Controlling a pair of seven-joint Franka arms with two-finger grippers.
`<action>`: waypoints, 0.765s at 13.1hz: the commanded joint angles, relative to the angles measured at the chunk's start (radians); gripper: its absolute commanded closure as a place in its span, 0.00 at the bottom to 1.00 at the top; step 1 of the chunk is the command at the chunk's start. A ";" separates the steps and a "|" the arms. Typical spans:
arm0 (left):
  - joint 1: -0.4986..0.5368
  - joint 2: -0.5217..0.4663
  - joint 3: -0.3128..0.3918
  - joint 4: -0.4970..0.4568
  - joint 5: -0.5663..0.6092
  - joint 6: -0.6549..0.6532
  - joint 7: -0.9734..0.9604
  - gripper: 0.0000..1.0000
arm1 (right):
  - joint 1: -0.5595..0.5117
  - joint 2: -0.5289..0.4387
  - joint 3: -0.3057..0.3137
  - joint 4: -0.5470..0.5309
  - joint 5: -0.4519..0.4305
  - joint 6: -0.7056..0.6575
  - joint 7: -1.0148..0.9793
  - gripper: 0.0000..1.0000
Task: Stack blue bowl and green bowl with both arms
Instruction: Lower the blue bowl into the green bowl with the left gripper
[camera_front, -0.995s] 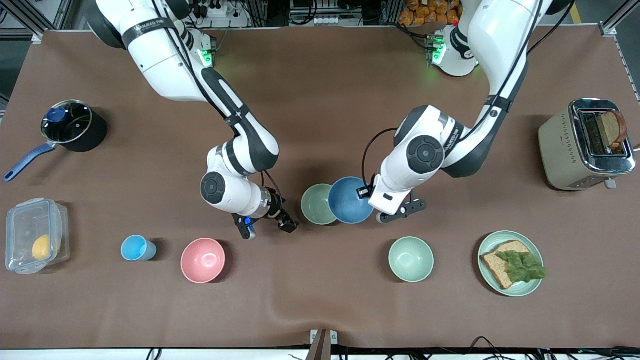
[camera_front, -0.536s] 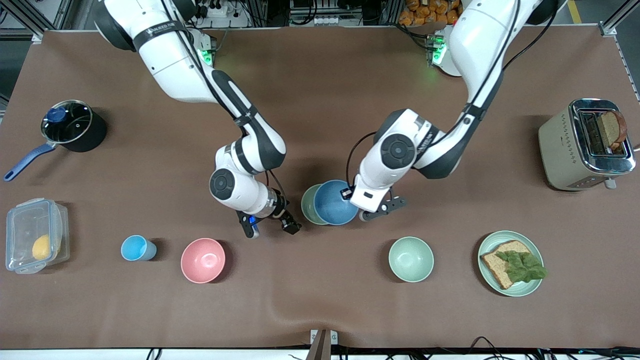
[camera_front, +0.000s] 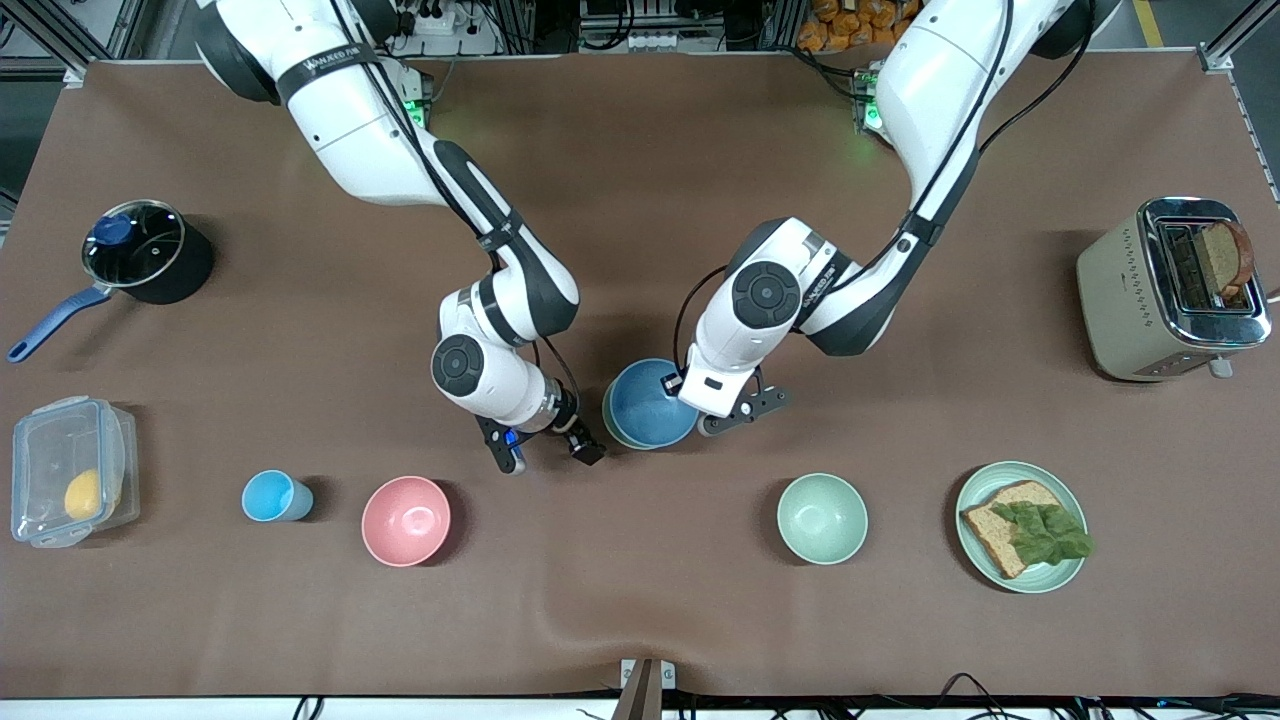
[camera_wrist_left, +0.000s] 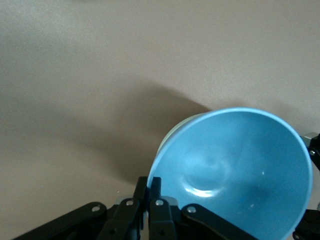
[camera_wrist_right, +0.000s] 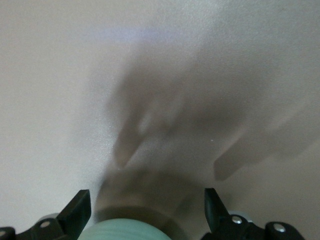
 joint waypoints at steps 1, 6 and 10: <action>-0.023 0.034 0.010 0.022 0.023 0.030 -0.030 1.00 | 0.014 0.013 -0.012 0.023 -0.023 0.001 0.031 0.00; -0.025 0.051 0.014 0.022 0.026 0.056 -0.027 1.00 | 0.013 0.011 -0.013 0.023 -0.027 -0.002 0.028 0.00; -0.034 0.060 0.016 0.022 0.046 0.056 -0.028 1.00 | 0.013 0.011 -0.013 0.023 -0.044 -0.005 0.028 0.00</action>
